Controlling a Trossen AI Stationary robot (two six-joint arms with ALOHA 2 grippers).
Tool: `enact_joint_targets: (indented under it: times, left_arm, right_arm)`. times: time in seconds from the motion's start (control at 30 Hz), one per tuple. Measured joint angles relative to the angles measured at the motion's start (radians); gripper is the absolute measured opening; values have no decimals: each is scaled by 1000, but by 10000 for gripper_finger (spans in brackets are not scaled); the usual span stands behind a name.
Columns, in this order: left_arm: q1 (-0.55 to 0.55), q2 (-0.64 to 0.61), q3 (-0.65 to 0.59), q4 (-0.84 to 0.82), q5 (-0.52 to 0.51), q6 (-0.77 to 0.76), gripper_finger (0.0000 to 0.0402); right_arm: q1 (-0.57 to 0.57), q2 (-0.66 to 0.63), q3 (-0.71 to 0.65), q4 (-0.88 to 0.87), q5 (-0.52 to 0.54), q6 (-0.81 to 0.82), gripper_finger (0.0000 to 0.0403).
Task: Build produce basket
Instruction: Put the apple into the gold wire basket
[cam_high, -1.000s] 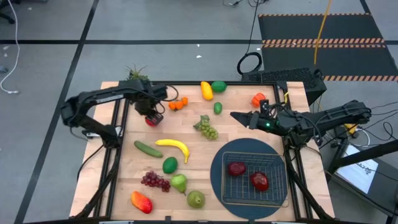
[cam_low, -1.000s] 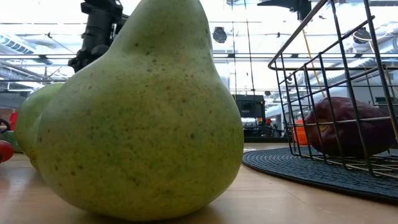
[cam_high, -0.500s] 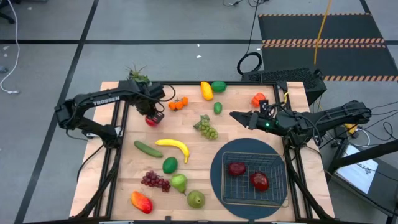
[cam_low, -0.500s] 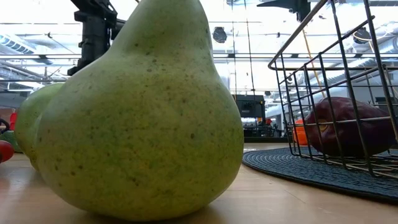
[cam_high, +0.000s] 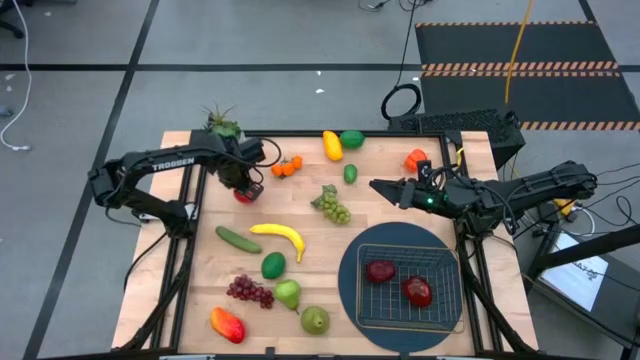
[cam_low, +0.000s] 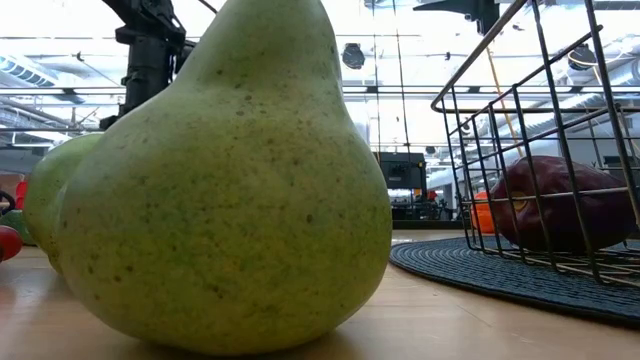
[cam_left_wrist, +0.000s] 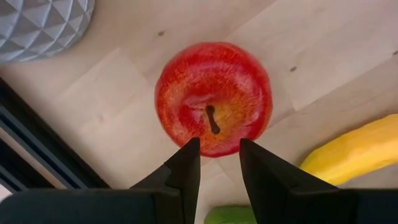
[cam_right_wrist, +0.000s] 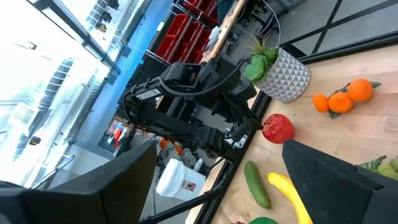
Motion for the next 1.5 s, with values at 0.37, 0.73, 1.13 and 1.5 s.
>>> enact_joint_targets:
  times: [0.37, 0.73, 1.13, 1.5]
  left_arm:
    - [0, 0, -30, 36, -3, 0, 113]
    - [0, 0, -30, 91, -4, 1, 113]
    - [0, 0, -30, 85, -16, 0, 113]
    - [0, 0, -30, 80, -29, 1, 76]
  right_arm:
    - [0, 0, 0, 0, -2, -8, 341]
    - [0, 0, 0, 0, -2, -8, 341]
    - [0, 0, 0, 0, -1, -15, 341]
    - [0, 0, 1, 0, -1, -18, 341]
